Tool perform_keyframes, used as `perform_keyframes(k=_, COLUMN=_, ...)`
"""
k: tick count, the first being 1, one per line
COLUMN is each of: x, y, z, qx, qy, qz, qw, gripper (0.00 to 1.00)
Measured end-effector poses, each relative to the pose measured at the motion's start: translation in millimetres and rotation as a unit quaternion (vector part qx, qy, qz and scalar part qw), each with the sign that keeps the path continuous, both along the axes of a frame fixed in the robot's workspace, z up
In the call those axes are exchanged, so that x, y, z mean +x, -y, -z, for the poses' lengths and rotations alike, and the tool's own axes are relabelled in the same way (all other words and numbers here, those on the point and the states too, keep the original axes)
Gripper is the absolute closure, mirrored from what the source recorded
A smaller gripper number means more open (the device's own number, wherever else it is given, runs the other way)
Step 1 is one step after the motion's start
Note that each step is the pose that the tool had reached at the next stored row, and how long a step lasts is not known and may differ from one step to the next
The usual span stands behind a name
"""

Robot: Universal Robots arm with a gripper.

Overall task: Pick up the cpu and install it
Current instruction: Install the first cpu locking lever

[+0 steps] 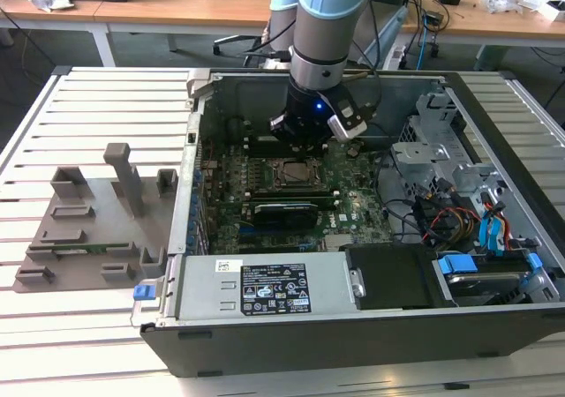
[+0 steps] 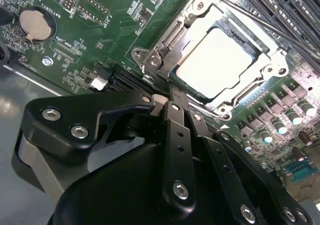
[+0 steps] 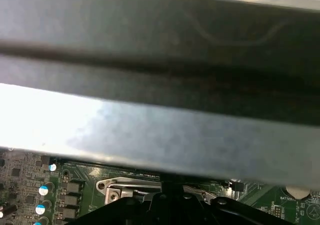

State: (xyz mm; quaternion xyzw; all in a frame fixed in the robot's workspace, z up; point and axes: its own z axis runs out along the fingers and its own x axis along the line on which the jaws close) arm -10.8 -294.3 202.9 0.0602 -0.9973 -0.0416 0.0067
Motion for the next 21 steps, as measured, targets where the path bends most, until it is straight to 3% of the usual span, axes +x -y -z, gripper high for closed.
perform_keyframes(k=4, x=-0.3, y=0.0, z=-1.3, qx=0.0001, qy=0.0006, qz=0.0, qw=1.0, gripper=0.89)
perform_keyframes(k=5, x=-2.2, y=-0.1, z=-1.6, qx=0.0001, qy=0.0021, qz=0.0, qw=1.0, gripper=0.89)
perform_keyframes(k=7, x=-15.5, y=0.0, z=-2.0, qx=0.0, qy=0.008, qz=0.0, qw=1.0, gripper=0.89)
perform_keyframes(k=12, x=-28.6, y=0.0, z=-2.9, qx=0.0, qy=0.0133, qz=0.0, qw=0.9999, gripper=0.89)
perform_keyframes(k=14, x=-30.8, y=-0.1, z=-8.6, qx=0.0001, qy=0.0165, qz=0.0, qw=0.9999, gripper=0.89)
perform_keyframes(k=17, x=-32.6, y=0.0, z=-13.1, qx=0.0001, qy=0.0185, qz=0.0, qw=0.9998, gripper=0.89)
perform_keyframes(k=21, x=-38.7, y=-0.2, z=-13.2, qx=0.0, qy=0.0194, qz=0.0, qw=0.9998, gripper=0.89)
